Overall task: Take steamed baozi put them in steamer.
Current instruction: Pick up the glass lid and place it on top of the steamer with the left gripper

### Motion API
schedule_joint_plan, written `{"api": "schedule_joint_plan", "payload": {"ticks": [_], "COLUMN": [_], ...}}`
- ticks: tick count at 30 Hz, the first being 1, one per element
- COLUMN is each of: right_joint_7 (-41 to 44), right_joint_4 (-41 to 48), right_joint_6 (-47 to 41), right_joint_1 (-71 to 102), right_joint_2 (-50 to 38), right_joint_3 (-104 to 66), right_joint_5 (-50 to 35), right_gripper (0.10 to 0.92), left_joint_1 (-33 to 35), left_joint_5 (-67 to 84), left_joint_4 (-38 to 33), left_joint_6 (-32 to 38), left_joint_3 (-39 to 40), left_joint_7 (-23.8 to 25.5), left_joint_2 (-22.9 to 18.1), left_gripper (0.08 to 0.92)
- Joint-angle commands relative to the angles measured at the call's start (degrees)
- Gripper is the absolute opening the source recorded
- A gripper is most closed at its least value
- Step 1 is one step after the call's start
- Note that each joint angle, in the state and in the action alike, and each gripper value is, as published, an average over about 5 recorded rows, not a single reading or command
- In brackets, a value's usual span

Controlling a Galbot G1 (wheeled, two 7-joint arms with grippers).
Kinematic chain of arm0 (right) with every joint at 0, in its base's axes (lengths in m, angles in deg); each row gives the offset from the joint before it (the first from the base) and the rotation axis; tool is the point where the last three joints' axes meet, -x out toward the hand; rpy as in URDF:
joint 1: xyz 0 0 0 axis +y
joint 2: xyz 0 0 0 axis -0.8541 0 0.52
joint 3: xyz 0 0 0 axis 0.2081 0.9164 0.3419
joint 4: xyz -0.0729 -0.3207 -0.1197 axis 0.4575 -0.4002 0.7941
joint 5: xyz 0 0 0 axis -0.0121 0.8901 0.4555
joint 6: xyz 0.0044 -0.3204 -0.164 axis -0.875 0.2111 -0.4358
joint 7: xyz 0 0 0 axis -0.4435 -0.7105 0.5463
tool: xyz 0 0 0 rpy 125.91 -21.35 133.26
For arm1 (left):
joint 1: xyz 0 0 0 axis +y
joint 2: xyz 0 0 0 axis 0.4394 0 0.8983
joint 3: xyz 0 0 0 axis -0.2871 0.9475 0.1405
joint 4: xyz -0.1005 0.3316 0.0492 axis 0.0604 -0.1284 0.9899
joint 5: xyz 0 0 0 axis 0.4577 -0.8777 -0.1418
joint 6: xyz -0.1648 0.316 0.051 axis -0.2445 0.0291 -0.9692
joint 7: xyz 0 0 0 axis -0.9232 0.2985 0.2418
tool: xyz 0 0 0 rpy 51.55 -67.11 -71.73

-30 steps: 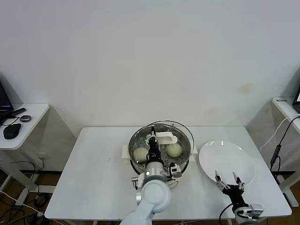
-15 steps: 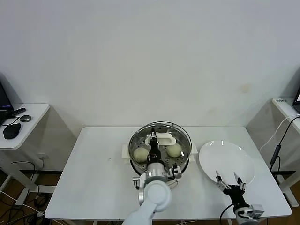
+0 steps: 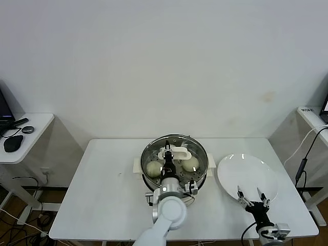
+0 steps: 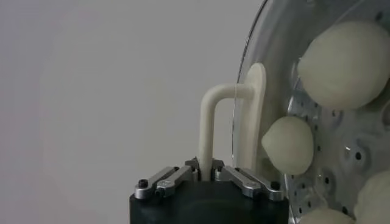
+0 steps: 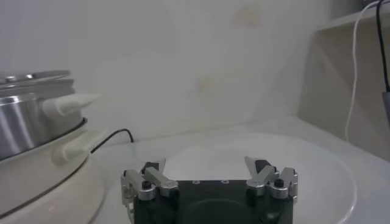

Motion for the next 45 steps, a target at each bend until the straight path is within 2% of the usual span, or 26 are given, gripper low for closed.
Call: {"api": "schedule_joint_plan", "payload": {"ticks": [1,13,34,45], "right_joint_7": [0.0,0.0,0.0,0.1], "right_joint_4": [0.0,0.2,0.3,0.3], "right_joint_6": [0.0,0.0,0.2,0.1], "right_joint_1": [-0.1,-0.4,-0.2,-0.2], "right_joint_2": [-0.1,0.1,0.3,0.3], "right_joint_3": [-0.1,0.1,0.0,0.1], "right_joint_5": [-0.1,0.0,0.0,0.0], "right_gripper": [0.823,0.823,0.823,0.823], "left_joint_1": [0.2,1.0,1.6,2.1], "left_joint_5": [-0.3,-0.3,-3.2,-2.9], "left_joint_4": [0.6,-2.8,0.5,-0.9], "left_joint_6": [0.0,0.2,2.1,2.7], "left_joint_3": [-0.3,0.0,-0.6,-0.1], "left_joint_7": [0.6,3.1,-0.5,1.6], "left_joint_2": [0.0,0.1,0.2,0.4], "left_gripper": [0.171,0.171,0.171,0.171]}}
